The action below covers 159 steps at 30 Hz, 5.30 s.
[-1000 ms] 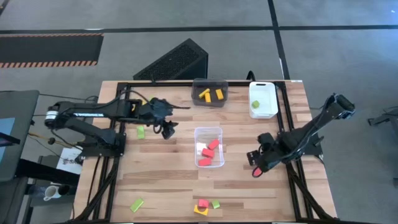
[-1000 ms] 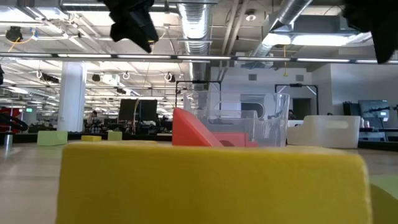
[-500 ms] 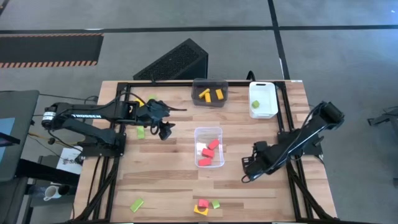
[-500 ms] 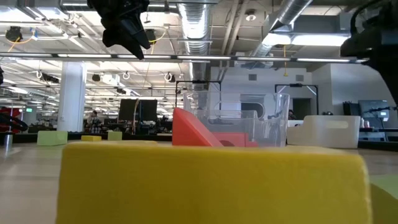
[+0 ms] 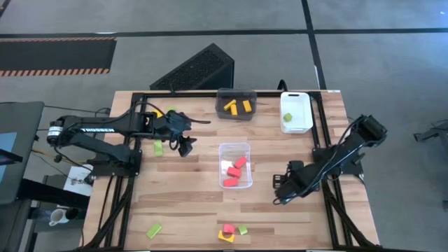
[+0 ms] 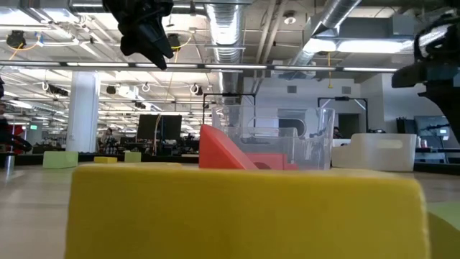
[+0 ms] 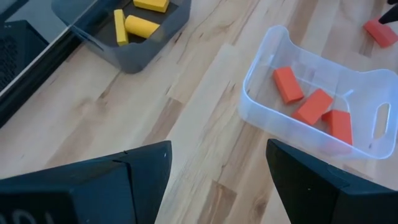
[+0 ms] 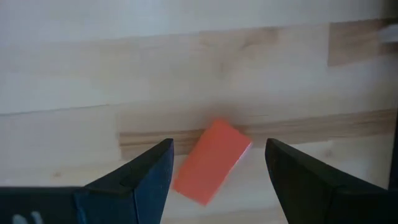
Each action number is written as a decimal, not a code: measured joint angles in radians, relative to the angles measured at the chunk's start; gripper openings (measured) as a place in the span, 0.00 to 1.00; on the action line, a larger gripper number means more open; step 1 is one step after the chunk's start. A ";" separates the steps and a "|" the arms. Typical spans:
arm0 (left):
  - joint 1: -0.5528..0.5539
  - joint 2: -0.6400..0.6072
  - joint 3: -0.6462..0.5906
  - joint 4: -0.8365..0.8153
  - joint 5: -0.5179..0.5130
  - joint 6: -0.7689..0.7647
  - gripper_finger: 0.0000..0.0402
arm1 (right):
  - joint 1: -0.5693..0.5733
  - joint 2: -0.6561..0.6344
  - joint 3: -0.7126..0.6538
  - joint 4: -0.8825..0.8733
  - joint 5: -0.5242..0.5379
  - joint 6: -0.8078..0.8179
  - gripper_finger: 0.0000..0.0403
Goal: Sort & place blocks by color
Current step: Put the pink block into the transparent bin
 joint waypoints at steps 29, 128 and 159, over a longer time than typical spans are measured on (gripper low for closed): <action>0.001 0.000 0.000 0.028 -0.004 -0.005 0.61 | 0.035 -0.025 -0.146 0.289 -0.049 0.065 0.68; -0.039 -0.537 -0.440 0.426 -0.138 -0.204 0.61 | -0.126 -0.236 -0.012 0.159 0.263 -0.445 0.31; -0.039 -0.394 -0.440 0.746 -0.001 -0.200 0.61 | -0.373 -0.187 -0.008 0.937 0.258 -1.173 0.32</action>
